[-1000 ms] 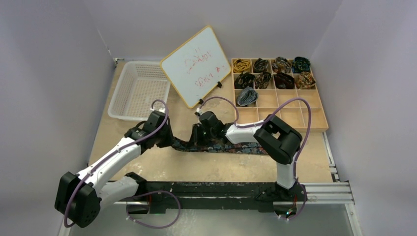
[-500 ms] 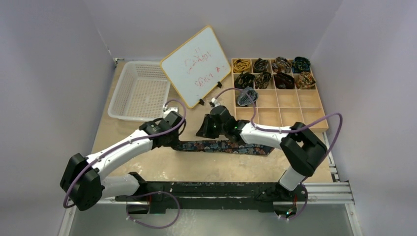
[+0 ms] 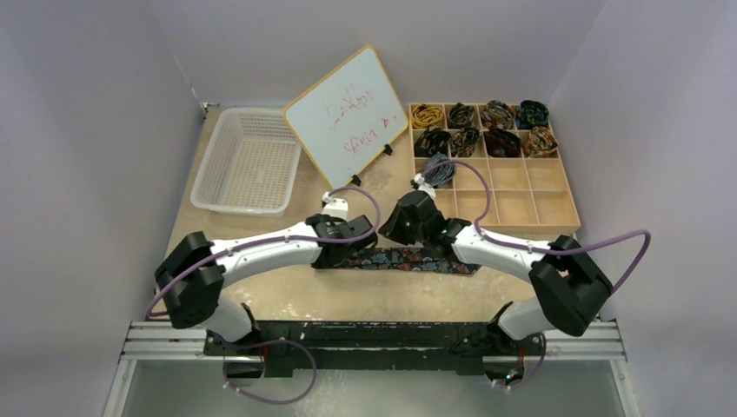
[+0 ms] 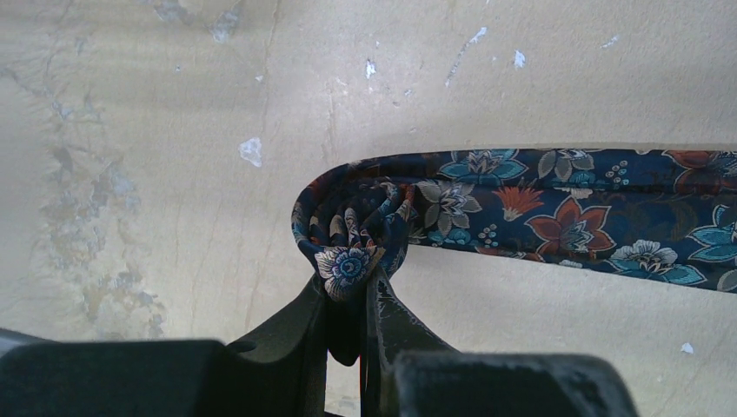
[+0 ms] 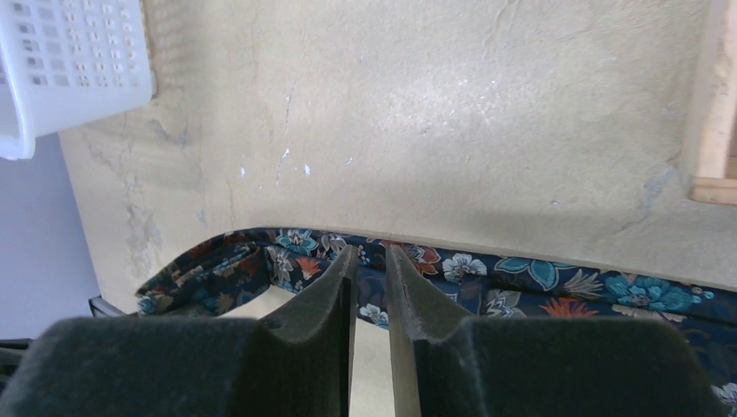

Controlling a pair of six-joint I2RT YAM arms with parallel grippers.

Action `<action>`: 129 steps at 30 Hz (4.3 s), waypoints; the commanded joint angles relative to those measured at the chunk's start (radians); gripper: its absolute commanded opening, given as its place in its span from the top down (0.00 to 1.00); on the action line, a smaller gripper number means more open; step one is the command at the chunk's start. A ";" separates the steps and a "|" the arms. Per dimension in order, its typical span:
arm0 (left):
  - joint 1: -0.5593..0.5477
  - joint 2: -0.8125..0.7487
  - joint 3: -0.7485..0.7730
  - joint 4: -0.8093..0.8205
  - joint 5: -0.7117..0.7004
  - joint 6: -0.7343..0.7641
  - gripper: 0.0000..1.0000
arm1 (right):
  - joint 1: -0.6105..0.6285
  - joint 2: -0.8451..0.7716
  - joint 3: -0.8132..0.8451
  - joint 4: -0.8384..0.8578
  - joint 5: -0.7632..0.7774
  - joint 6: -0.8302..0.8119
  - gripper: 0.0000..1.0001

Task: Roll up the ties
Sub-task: Roll the tie at the center of the board.

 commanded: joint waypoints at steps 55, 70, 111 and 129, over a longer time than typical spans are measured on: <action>0.601 -0.472 -0.372 0.526 0.856 0.158 0.44 | 0.041 0.074 0.018 0.391 -0.624 -1.189 0.02; 0.637 -0.499 -0.443 0.565 0.903 0.139 0.45 | 0.091 0.198 0.087 0.289 -0.664 -1.242 0.01; 0.637 -0.697 -0.520 0.401 0.704 0.048 0.46 | 0.292 0.411 0.222 0.215 -0.488 -1.290 0.42; 0.637 -0.714 -0.513 0.382 0.731 0.036 0.47 | 0.114 -0.147 -0.032 0.347 -0.106 -0.492 0.01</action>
